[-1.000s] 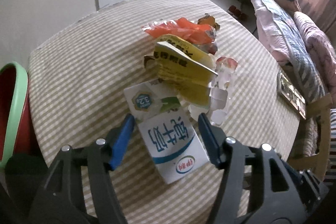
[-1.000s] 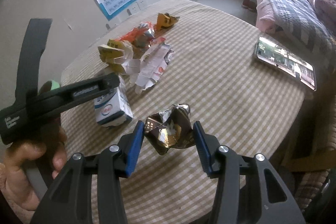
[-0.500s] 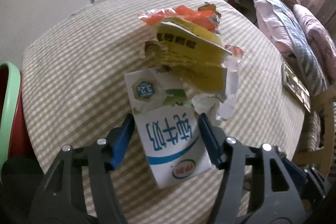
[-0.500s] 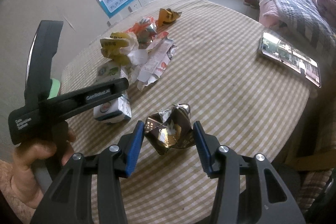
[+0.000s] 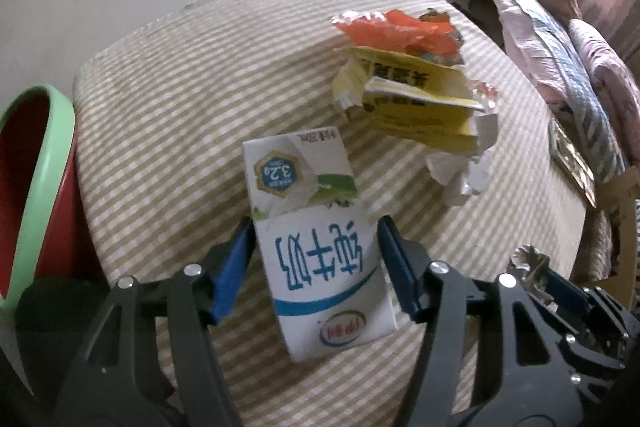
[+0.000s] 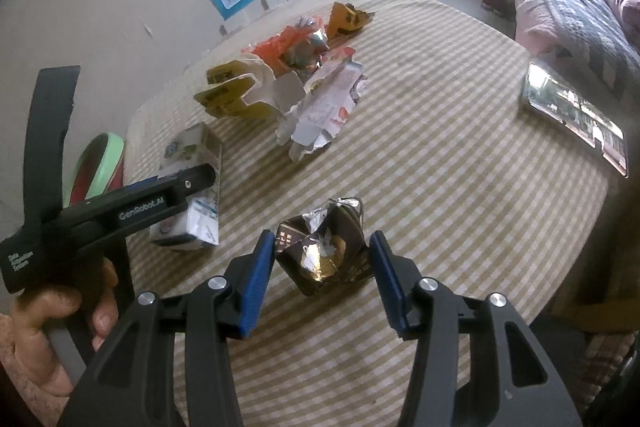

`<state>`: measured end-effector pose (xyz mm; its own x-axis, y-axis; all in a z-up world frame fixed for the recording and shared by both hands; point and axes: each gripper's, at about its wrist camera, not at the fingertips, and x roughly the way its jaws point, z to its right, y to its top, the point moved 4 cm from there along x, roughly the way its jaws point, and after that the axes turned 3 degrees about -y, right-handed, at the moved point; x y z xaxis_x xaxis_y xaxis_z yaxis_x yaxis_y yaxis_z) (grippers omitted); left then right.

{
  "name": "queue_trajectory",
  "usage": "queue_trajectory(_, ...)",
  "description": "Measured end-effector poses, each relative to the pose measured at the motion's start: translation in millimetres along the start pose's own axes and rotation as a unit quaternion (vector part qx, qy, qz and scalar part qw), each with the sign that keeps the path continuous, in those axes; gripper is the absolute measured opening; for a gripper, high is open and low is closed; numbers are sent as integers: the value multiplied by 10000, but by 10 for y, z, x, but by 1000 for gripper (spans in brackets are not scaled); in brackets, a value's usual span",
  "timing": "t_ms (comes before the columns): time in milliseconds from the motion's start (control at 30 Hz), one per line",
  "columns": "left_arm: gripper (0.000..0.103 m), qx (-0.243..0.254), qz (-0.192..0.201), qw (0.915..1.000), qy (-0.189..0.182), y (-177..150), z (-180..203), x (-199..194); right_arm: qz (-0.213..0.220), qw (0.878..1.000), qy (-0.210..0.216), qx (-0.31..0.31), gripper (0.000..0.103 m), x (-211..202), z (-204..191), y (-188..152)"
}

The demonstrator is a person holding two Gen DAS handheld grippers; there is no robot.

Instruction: Collect trash

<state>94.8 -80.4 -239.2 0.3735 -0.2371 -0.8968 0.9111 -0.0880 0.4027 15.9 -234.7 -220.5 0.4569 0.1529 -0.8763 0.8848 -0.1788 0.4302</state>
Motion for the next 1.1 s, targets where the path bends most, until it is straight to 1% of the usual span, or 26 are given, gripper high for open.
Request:
queue_trajectory(100, 58, 21, 14, 10000, -37, -23, -2, -14, -81, 10000, 19, 4, 50, 25, -6, -19)
queue_trajectory(200, 57, 59, 72, 9999, -103, -42, 0, -78, -57, 9999, -32, -126, 47, 12, -62, -14)
queue_trajectory(233, 57, 66, 111, 9999, -110, -44, -1, -113, -29, 9999, -16, -151, 43, -4, -82, -8)
queue_trajectory(267, 57, 75, 144, 9998, -112, -45, -2, -142, 5, 9999, -10, -157, 42, -22, -94, -5)
queue_trajectory(400, 57, 74, 390, 9992, -82, -52, -49, -356, 145, 9996, 9, -262, 40, -116, -196, 42)
queue_trajectory(633, 57, -1, 1043, 9945, 84, 12, -225, -878, 366, 9981, 61, -488, 40, -248, -439, 137)
queue_trajectory(833, 57, -18, 1369, 9904, 188, 14, -349, -1144, 583, 9956, 22, -738, 40, -380, -640, 206)
queue_trajectory(967, 57, -66, 1459, 9891, 167, -1, -396, -1229, 445, 9956, -12, -819, 40, -282, -654, 170)
queue_trajectory(1100, 57, -137, 1412, 9898, 122, -35, -437, -1218, -37, 9970, -19, -769, 41, -5, -586, 43)
